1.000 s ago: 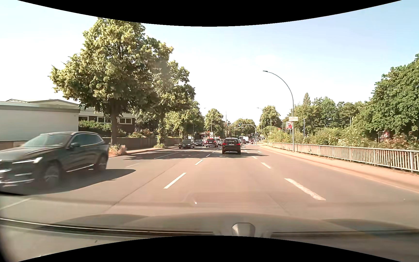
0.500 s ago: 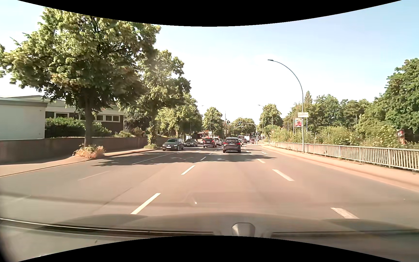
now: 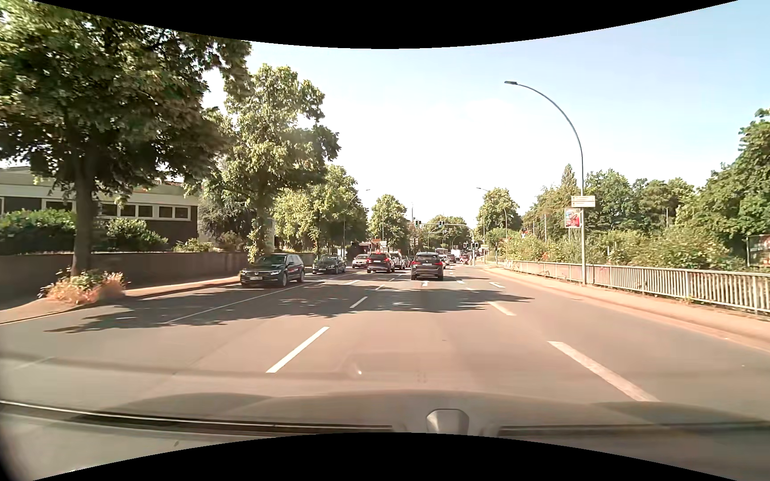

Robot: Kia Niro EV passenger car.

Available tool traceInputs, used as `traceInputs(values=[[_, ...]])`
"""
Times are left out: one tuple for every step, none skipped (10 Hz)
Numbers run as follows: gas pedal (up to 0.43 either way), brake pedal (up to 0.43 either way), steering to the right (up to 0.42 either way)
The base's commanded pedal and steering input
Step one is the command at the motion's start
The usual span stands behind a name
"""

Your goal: Follow the waypoints while adhering to traffic rules and regulations

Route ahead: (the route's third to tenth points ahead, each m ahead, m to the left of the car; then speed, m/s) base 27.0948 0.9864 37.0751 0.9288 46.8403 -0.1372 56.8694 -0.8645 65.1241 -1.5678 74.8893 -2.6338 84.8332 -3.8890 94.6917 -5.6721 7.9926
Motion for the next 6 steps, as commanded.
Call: traceInputs(values=[[0.0, 0.012, 0.009], [0.0, 0.006, 0.009], [0.0, 0.006, 0.009], [0.0, 0.006, 0.009], [0.0, 0.006, 0.01], [0.0, 0.006, 0.01]])
